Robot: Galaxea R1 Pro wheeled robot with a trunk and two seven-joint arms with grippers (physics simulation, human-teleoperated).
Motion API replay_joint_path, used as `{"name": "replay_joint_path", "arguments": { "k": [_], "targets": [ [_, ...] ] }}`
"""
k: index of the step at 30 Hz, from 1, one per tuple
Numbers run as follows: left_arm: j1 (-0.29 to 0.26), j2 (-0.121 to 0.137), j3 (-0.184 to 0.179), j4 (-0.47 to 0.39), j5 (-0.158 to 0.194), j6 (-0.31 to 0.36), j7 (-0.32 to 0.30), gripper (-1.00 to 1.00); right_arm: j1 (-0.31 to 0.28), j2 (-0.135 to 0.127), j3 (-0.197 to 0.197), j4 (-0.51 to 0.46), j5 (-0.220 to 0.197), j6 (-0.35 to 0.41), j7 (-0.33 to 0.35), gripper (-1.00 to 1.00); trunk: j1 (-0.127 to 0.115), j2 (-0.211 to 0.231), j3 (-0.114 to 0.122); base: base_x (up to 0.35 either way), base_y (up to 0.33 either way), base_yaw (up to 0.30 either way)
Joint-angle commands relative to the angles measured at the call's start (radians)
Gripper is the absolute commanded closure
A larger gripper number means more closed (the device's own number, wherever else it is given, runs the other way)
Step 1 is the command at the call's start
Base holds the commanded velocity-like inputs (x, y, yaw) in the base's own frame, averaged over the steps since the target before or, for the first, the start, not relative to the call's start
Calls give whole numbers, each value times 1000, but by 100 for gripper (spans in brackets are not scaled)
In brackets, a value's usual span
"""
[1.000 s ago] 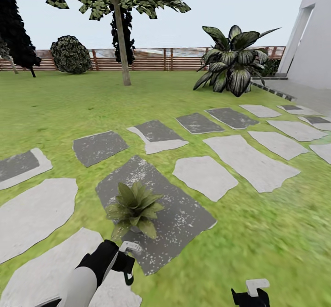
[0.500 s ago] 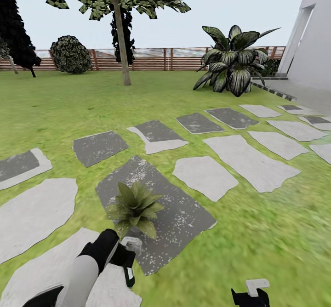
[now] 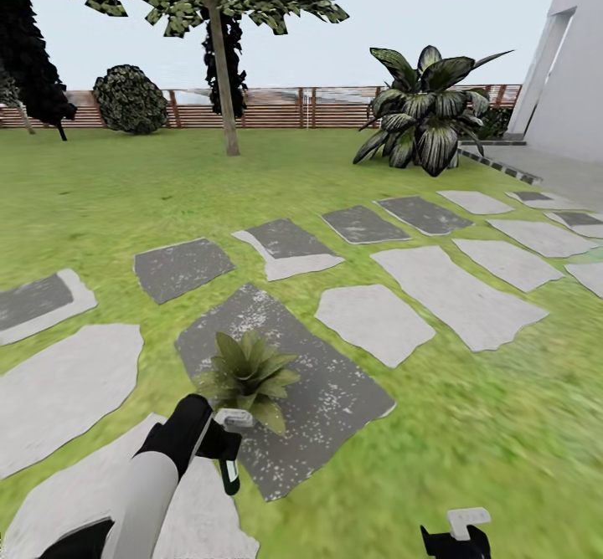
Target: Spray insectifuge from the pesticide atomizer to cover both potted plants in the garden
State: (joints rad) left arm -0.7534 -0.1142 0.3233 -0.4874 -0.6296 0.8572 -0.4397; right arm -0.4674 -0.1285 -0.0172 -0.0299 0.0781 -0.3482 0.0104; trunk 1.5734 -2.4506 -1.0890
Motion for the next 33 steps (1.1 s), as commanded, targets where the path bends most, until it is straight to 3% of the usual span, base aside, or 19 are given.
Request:
{"name": "replay_joint_path", "arguments": {
  "k": [1, 10, 23, 33],
  "targets": [
    [-1, -2, 7, -2, -12, 3, -7, 100, 0, 0, -3, 1, 8, -3, 1, -100, 0, 0, -1, 0, 0, 188],
    [-1, -11, 8, 4, -11, -1, -21, 100, 0, 0, -3, 1, 8, -3, 0, -100, 0, 0, -1, 19, -11, 258],
    [-1, -13, 8, 4, -11, -1, -30, 100, 0, 0, -3, 1, 8, -4, 0, -100, 0, 0, -1, 66, -238, 34],
    [6, -8, 7, 42, -12, -12, -35, 100, 0, 0, -3, 1, 8, -4, 0, -100, 0, 0, -1, -87, -94, 220]
  ]
}}
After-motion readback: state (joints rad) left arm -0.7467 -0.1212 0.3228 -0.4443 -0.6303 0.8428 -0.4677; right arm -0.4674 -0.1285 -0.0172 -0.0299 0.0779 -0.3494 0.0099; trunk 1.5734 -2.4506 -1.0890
